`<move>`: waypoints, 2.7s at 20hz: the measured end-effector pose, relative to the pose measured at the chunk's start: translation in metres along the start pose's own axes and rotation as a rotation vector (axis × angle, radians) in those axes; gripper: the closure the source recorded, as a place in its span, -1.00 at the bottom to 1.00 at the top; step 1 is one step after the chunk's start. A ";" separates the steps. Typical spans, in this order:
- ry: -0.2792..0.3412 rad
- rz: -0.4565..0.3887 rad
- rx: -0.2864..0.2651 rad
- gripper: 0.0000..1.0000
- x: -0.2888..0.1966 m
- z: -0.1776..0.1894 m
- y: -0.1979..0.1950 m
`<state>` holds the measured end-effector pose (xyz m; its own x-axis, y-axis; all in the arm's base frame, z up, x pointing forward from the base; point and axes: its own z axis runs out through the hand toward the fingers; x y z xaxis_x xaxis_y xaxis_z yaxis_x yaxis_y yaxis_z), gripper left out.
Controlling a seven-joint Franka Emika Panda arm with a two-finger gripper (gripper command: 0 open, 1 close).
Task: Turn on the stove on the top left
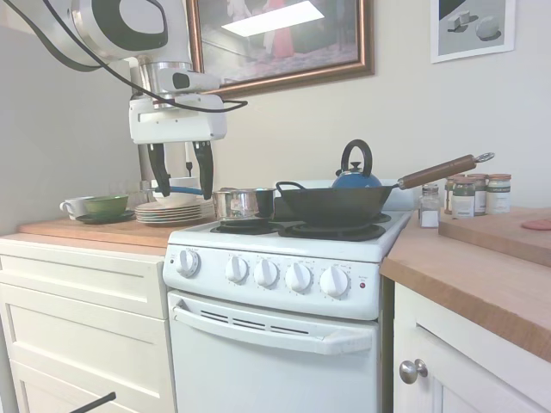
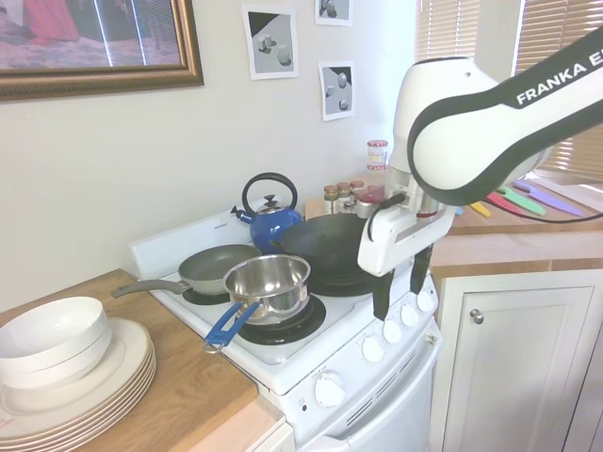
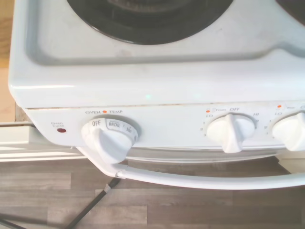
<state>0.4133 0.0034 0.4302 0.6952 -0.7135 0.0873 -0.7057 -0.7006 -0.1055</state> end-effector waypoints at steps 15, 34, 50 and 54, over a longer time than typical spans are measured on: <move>-0.015 0.023 -0.067 1.00 0.033 0.072 0.004; 0.069 0.112 -0.107 1.00 0.082 0.112 0.020; 0.125 0.164 -0.145 1.00 0.102 0.119 0.026; 0.135 0.165 -0.157 1.00 0.107 0.128 0.026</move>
<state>0.4869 -0.0900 0.3101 0.5520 -0.8059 0.2141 -0.8279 -0.5603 0.0253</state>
